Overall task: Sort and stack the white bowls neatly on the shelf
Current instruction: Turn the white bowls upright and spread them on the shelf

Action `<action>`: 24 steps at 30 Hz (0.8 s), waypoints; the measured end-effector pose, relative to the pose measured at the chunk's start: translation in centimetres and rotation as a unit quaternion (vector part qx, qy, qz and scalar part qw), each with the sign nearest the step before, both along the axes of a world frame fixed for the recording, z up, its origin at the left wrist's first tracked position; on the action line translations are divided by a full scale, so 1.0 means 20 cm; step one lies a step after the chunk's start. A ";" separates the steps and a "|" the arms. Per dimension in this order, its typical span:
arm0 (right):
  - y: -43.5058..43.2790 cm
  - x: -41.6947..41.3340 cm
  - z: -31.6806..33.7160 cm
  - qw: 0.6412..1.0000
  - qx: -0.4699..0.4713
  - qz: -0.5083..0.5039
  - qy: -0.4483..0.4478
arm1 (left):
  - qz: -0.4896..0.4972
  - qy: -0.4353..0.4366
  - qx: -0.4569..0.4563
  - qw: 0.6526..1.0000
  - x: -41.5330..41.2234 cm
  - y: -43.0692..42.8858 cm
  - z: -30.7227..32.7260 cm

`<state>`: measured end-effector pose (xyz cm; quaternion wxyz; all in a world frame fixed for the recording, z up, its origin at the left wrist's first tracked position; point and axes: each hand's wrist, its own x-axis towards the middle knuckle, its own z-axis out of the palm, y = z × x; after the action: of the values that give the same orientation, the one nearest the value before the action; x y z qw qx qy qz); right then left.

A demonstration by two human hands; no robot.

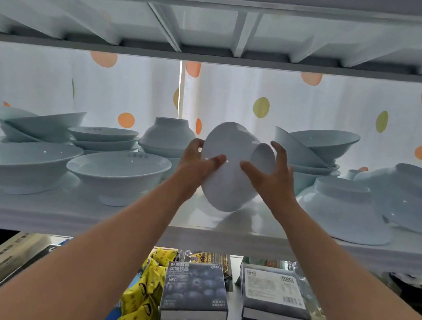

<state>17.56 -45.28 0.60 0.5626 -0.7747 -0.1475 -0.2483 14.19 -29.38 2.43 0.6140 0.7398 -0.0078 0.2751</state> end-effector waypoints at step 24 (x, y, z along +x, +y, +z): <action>0.11 -0.04 -0.24 0.988 -0.099 0.028 0.112 | 0.025 -0.121 0.602 0.789 -0.13 0.05 -0.10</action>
<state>16.72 -43.08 -4.29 0.5024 -0.8453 -0.1287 -0.1284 11.51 -28.36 0.49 0.0310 0.9200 -0.2281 0.3173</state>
